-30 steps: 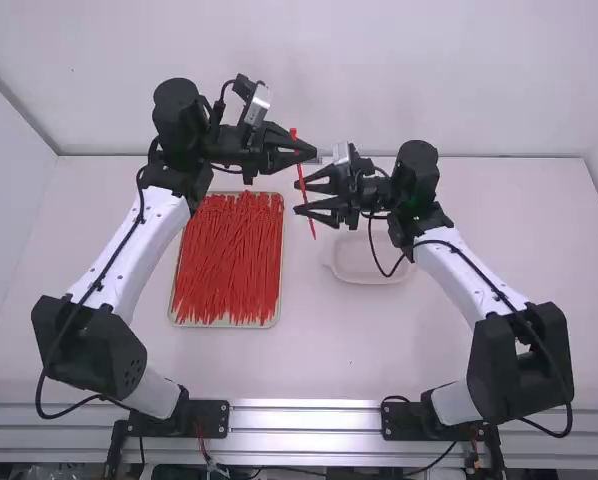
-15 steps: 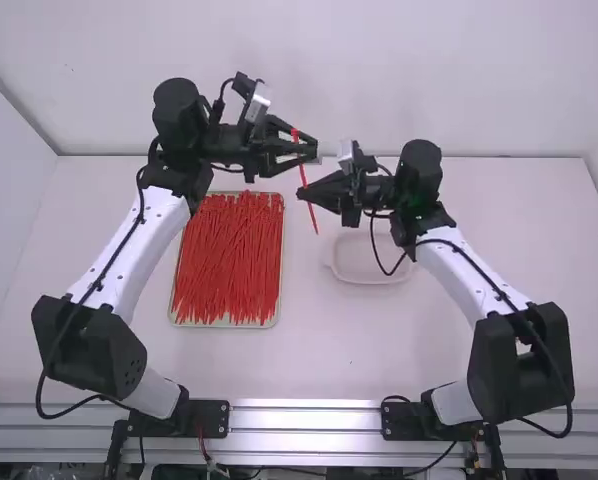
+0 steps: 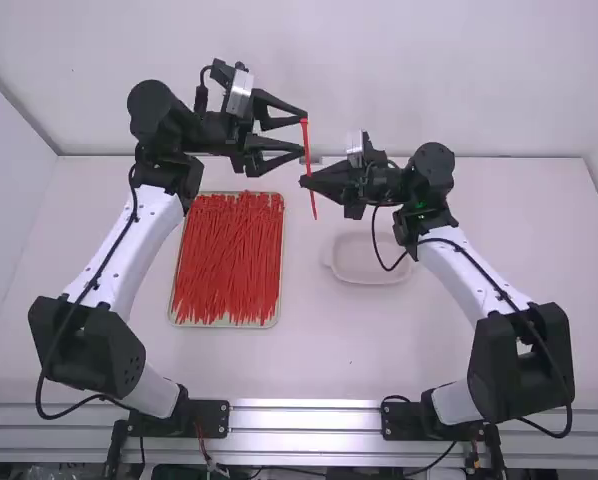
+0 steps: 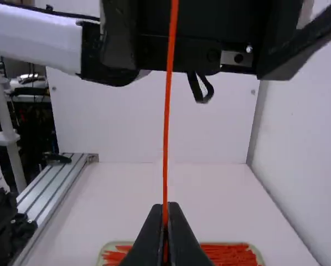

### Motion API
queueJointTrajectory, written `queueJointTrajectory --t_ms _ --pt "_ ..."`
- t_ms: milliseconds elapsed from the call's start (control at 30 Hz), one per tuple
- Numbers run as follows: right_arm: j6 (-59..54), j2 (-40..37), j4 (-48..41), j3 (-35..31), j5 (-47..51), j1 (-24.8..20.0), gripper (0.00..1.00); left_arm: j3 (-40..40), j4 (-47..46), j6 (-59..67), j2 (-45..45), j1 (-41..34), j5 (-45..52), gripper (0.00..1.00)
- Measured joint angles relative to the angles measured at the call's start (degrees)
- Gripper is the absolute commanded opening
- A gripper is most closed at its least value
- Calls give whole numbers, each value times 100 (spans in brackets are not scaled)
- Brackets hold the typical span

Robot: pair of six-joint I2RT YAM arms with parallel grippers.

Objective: Fasten the cable tie

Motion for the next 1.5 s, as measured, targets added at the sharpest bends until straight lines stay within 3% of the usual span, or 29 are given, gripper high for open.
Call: queueJointTrajectory --t_ms 167,367,500,767,933,1233,1267,1300,1333,1500 --pt "192 0 131 0 210 39 0 0 625 -610 0 0 -2 53" --pt "256 0 127 0 417 160 0 0 708 -970 0 0 -155 41" --pt "267 0 127 0 498 186 0 0 730 -1095 0 0 -269 28" --pt "282 0 129 0 501 186 0 0 933 -1298 0 -4 -413 25" --pt "291 0 127 0 518 186 0 0 1003 -1423 0 -4 -455 16" --pt "282 0 127 0 525 186 0 0 981 -1464 0 -48 -455 20" --pt "273 0 129 0 531 201 0 0 984 -1462 0 -61 -455 18" --pt "284 0 127 0 540 203 0 0 979 -1469 0 -70 -457 5" --pt "280 0 127 0 542 203 0 0 977 -1467 0 -70 -455 2" --pt "284 0 129 0 542 203 0 0 968 -1464 0 -70 -455 2"
